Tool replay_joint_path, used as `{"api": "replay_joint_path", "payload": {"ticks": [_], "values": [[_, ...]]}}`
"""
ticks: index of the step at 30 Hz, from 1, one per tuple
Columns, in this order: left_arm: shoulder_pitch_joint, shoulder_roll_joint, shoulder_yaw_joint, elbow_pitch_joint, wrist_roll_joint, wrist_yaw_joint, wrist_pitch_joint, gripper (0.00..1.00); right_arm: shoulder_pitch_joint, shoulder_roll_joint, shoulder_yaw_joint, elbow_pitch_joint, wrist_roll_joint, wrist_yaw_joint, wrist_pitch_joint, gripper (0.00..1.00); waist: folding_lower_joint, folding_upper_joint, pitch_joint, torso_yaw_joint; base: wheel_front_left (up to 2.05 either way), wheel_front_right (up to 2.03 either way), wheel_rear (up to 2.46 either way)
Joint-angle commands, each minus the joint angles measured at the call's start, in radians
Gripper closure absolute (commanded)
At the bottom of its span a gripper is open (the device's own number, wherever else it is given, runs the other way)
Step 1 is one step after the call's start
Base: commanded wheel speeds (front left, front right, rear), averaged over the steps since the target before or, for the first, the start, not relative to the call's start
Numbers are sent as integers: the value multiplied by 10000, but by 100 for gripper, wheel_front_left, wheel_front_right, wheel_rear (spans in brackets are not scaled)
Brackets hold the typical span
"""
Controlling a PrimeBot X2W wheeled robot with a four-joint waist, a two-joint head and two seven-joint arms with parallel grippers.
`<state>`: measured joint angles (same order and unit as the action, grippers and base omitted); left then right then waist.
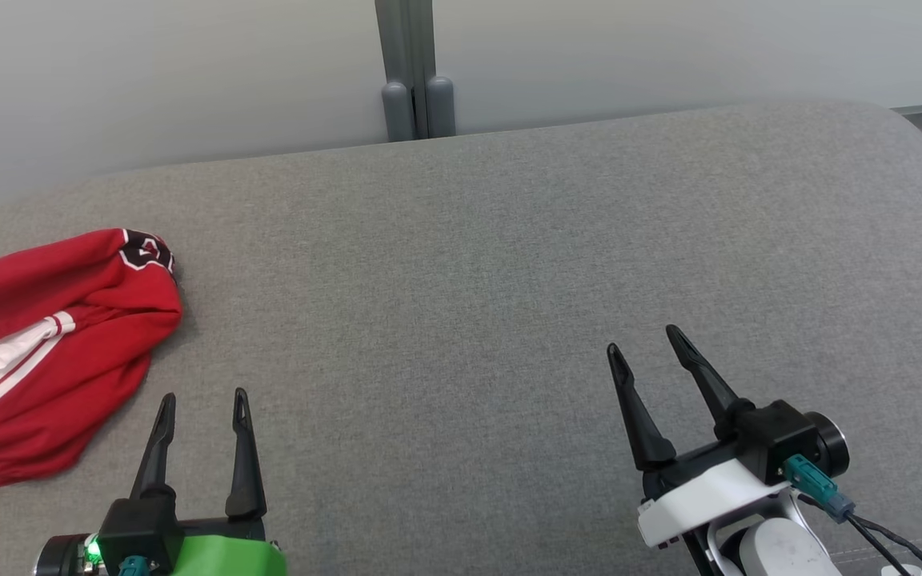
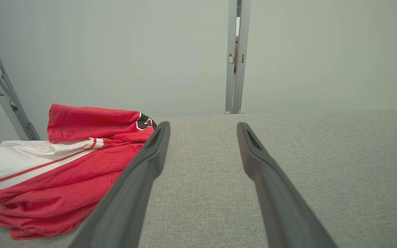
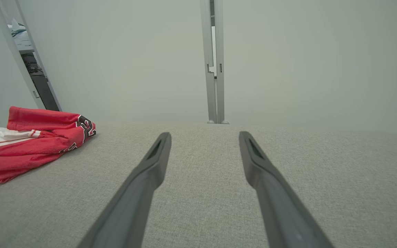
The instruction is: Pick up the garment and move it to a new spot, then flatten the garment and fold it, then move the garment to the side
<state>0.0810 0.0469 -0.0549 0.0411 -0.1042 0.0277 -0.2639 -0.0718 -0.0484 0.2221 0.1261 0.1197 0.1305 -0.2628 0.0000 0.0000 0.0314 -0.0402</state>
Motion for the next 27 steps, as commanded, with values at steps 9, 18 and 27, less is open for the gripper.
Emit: {"api": "replay_joint_path", "payload": {"ticks": [9,18,27], "values": [[34,63,65,209,-42,23,-10,0,263,-33,99,23,-17,5,-30,0,0,0,-59,908,0,0,0],[358,58,151,250,-59,93,-10,0,516,-35,267,117,-68,5,-30,0,0,0,-292,2102,0,0,0],[641,58,229,228,56,78,-10,0,729,-35,405,96,48,5,-30,0,0,0,-532,3170,0,0,0]]}}
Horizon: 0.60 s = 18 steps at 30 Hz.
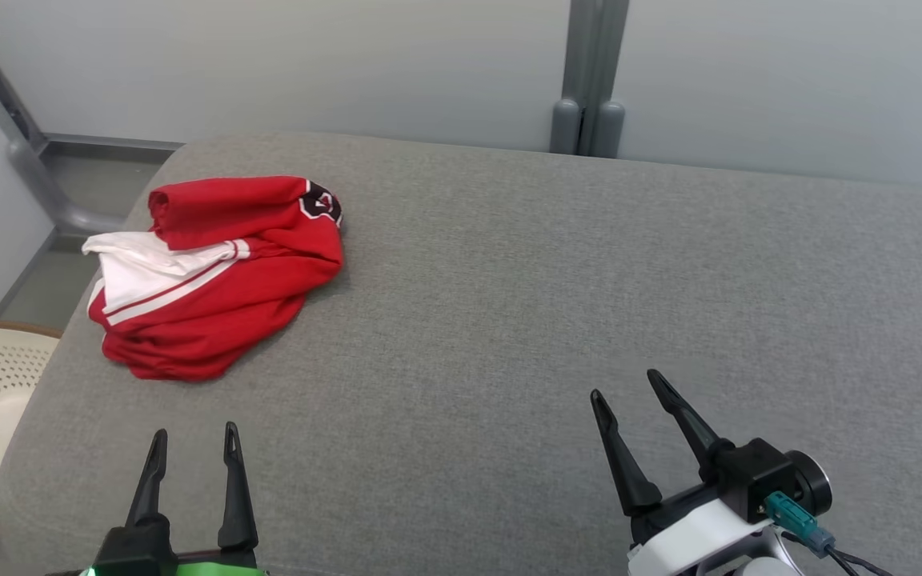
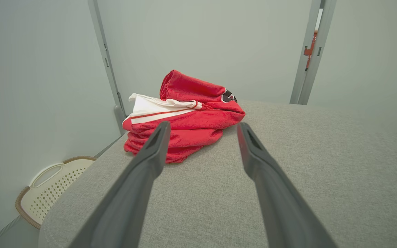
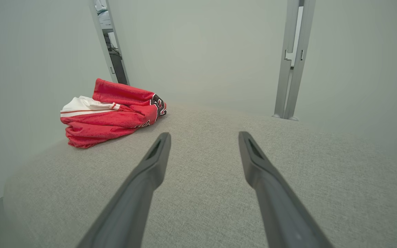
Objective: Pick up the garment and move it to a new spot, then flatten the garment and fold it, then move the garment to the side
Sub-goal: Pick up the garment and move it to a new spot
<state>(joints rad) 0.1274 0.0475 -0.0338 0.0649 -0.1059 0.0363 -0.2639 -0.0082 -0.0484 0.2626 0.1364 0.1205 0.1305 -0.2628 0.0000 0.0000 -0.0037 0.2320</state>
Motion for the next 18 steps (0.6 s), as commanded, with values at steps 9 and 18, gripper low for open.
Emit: {"api": "replay_joint_path", "payload": {"ticks": [9,18], "values": [[389,53,171,-125,164,-66,-10,0,276,-34,63,-20,98,5,-30,0,0,0,-305,1033,0,0,0],[415,53,117,-154,205,-68,-10,0,307,-35,53,-2,87,5,-30,0,0,0,-274,1379,0,0,0]]}}
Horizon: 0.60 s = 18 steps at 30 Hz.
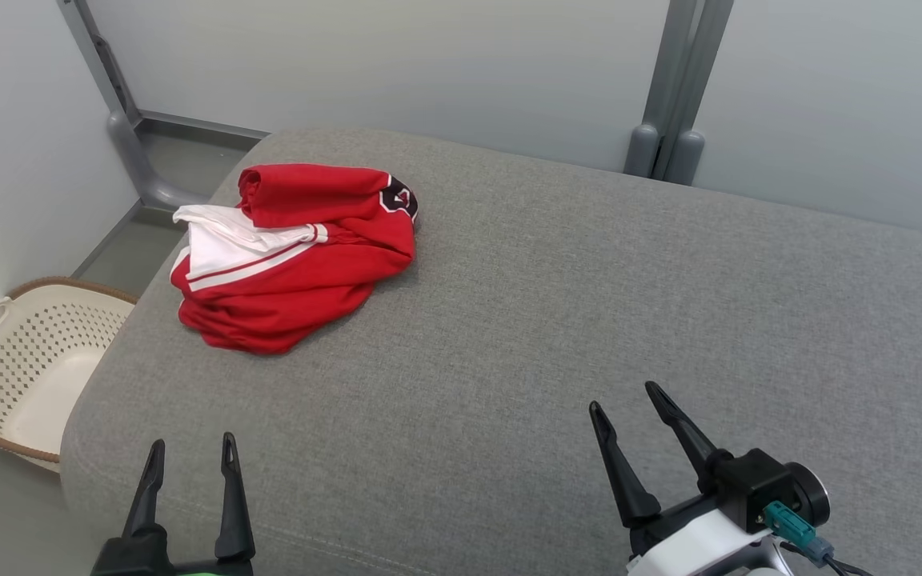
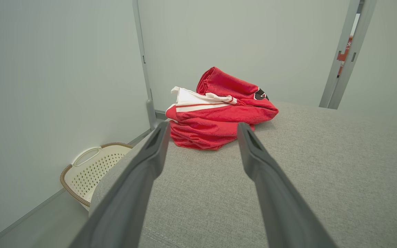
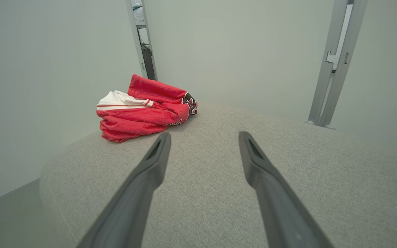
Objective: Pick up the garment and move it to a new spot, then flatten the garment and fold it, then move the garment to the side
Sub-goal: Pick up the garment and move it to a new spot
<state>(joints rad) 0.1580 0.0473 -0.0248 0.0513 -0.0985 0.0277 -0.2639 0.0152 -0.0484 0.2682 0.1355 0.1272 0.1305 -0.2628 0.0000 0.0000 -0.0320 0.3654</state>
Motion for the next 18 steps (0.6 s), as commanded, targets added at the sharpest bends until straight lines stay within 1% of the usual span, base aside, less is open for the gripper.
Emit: {"api": "replay_joint_path", "payload": {"ticks": [1,10,13,18], "values": [[104,56,51,-2,137,0,-10,0,71,-35,3,15,19,5,-30,0,0,0,13,71,0,0,0],[26,53,93,-77,4,92,-10,0,-17,-35,37,-25,-73,5,-30,0,0,0,222,115,0,0,0],[-220,55,49,-225,-102,209,-10,0,-177,-37,-41,-58,-226,5,-30,0,0,0,527,91,0,0,0],[-826,52,167,-360,-221,185,-10,0,-499,-38,-237,-126,-538,5,-30,0,0,0,1294,5,0,0,0]]}}
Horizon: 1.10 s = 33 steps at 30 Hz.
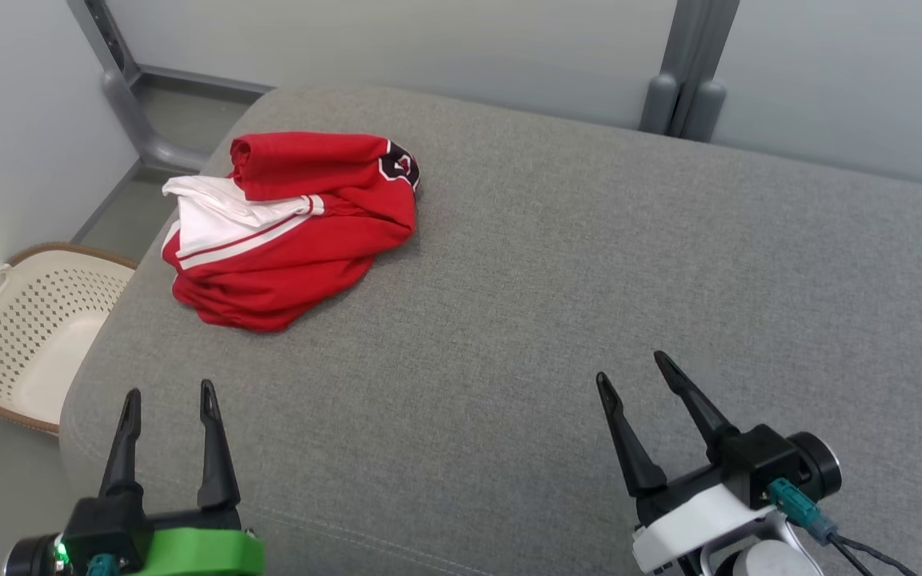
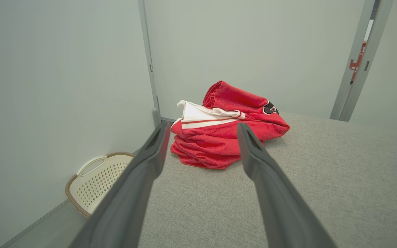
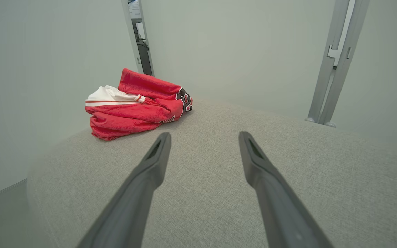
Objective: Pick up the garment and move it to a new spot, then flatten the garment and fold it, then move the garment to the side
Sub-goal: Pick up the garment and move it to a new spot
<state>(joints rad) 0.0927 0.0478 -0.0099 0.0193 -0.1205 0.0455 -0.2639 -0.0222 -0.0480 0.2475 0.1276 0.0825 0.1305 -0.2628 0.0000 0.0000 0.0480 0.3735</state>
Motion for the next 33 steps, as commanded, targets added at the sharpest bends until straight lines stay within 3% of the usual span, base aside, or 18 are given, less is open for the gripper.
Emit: {"api": "replay_joint_path", "payload": {"ticks": [1,6,12,17,20,22,30,33], "values": [[-364,46,20,-49,47,-38,-10,0,-233,-42,-83,-80,-170,5,-30,0,0,0,708,-92,0,0,0],[-1390,43,226,133,145,-244,-10,0,-679,-75,-282,-279,-677,5,-30,0,0,0,1783,-121,0,0,0],[-3138,465,614,968,381,-974,-10,0,-1008,-548,-524,-546,-914,5,-30,0,0,0,2917,-46,0,0,0],[-5346,1522,944,3175,30,-1444,86,0,-1212,-879,-729,-810,-1019,5,-30,0,0,0,3632,-60,0,0,0],[-6584,2192,744,4338,-269,-1645,683,0,-1352,-1035,-833,-929,-1064,5,-30,0,0,0,3968,-144,0,0,0],[-7541,2453,712,5169,-1062,-1739,1276,0,-1451,-1134,-879,-1013,-1094,5,-30,0,0,0,4211,-237,0,0,0],[-9412,3748,-1626,6537,-4014,-1755,3817,0,-1481,-1388,-1189,-1307,-1182,5,-30,0,0,0,4843,-448,0,0,0],[-9698,3910,-2373,6835,-4653,-1758,4310,0,-1556,-1473,-1284,-1402,-1196,5,-30,0,0,0,5085,-482,0,0,0]]}}
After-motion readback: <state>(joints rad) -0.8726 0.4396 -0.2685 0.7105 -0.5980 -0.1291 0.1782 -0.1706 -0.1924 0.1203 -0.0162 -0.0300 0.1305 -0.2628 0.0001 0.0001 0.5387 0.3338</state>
